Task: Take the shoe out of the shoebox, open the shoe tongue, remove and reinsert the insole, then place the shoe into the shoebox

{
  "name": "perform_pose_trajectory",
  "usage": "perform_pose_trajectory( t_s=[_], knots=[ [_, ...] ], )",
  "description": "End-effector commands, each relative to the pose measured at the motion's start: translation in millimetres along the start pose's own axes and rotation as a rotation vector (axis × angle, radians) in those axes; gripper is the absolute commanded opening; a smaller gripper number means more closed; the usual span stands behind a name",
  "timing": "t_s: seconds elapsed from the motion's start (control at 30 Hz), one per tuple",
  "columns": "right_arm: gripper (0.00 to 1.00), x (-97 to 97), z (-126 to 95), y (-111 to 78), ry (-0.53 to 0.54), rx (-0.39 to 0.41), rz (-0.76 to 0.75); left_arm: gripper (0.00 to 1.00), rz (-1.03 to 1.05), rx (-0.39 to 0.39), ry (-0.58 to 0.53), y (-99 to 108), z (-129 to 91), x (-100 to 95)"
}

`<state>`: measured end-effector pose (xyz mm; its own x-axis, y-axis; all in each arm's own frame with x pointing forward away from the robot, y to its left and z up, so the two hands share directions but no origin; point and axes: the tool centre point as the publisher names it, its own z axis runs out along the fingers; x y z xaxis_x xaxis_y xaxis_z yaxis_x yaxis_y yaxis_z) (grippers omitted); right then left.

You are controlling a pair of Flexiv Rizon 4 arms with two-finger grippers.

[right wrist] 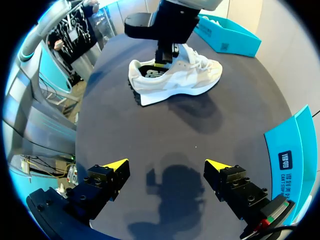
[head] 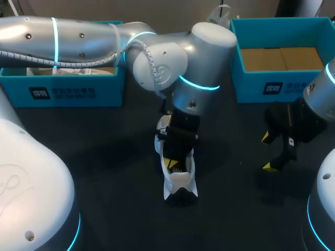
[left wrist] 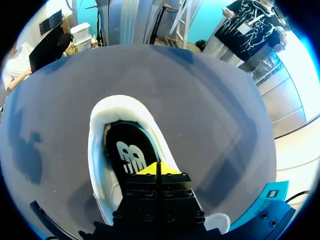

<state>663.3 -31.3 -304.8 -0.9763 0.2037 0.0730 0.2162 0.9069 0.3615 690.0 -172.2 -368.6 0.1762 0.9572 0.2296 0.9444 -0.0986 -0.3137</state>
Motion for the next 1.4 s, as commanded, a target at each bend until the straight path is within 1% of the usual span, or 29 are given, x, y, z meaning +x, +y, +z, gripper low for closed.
perform_pose_trajectory(
  t_s=[0.03,0.33,0.43,0.57,0.73,0.9,1.1,1.27,1.33,1.4],
  knots=[
    [1.0,1.1,-0.2,-0.2,-0.002,0.001,0.0,0.0,0.004,-0.007,0.008,-3.1,2.1,5.5],
    [1.0,1.1,-0.2,-0.2,-0.002,0.001,0.0,0.0,0.006,0.026,-0.002,4.8,26.0,-3.6],
    [1.0,1.1,-0.2,-0.2,-0.002,0.001,0.0,0.0,0.003,0.025,-0.002,7.3,31.5,-6.7],
    [1.0,1.1,-0.2,-0.2,-0.002,0.001,0.0,0.0,-0.007,0.031,-0.028,9.5,32.9,-7.7],
    [1.0,1.1,-0.2,-0.2,-0.002,0.001,0.0,0.0,-0.008,0.024,-0.063,10.3,26.4,-7.1],
    [1.0,1.1,-0.2,-0.2,-0.002,0.001,0.0,0.0,0.009,0.0,-0.075,3.9,23.3,-7.7],
    [1.0,1.1,-0.2,-0.2,-0.002,0.001,0.0,0.0,0.03,-0.004,-0.099,-4.5,19.3,-7.2],
    [1.0,1.1,-0.2,-0.2,-0.002,0.001,0.0,0.0,0.044,0.019,-0.088,-5.6,32.1,-17.9],
    [1.0,1.1,-0.2,-0.2,-0.002,0.001,0.0,0.0,0.043,0.009,-0.076,-6.0,37.5,-21.9],
    [1.0,1.1,-0.2,-0.2,-0.002,0.001,0.0,0.0,0.026,-0.021,-0.073,-4.9,40.6,-24.3]
  ],
)
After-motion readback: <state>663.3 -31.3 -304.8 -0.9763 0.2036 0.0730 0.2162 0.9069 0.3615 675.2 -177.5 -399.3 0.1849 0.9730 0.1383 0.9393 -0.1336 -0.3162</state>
